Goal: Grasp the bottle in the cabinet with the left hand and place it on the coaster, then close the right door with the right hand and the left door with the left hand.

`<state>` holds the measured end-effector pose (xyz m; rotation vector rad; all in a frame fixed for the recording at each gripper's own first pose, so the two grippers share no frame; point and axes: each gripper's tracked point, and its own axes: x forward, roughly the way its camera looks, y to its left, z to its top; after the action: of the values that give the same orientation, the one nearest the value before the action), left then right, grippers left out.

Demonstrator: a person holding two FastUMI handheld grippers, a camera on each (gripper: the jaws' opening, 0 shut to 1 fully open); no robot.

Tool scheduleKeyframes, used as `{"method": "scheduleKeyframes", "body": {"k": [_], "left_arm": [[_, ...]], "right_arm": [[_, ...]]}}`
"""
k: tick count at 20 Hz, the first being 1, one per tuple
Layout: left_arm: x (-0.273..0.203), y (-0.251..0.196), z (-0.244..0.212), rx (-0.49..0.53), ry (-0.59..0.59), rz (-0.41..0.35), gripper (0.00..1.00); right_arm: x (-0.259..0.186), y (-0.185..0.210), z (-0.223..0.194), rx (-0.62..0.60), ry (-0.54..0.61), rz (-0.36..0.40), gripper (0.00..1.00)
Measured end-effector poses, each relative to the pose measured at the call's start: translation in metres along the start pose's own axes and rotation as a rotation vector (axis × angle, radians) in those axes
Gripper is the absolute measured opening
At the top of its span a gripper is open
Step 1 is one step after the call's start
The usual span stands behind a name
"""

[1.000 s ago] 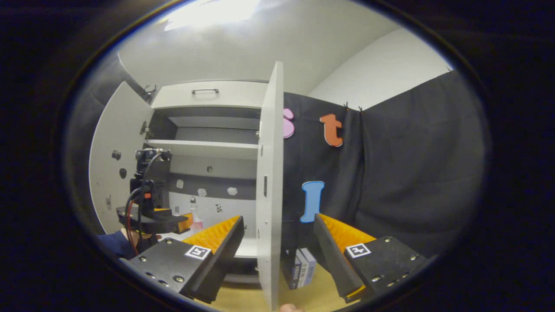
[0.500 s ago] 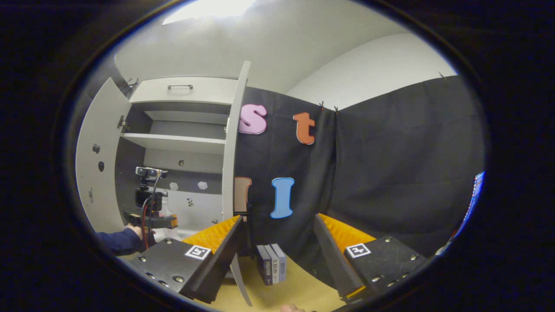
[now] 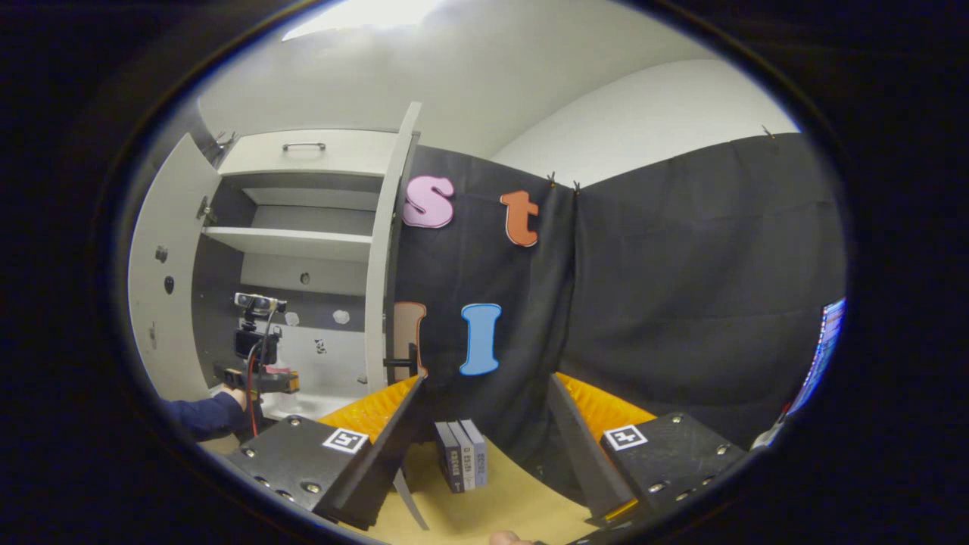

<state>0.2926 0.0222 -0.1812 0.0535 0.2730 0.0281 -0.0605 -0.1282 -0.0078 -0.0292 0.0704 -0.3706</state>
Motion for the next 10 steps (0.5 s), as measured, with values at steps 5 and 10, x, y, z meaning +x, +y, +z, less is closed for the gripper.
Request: {"method": "scheduleKeyframes", "body": {"k": [5,10], "left_arm": [[0.0,-0.002,0.0,-0.039,0.009,-0.026,0.76],[-0.041,-0.007,0.009,-0.045,-0.044,-0.092,0.76]], "right_arm": [[-0.004,-0.001,0.003,-0.004,-0.007,0.0,0.96],[-0.008,-0.001,0.007,0.018,-0.015,0.014,0.96]]}}
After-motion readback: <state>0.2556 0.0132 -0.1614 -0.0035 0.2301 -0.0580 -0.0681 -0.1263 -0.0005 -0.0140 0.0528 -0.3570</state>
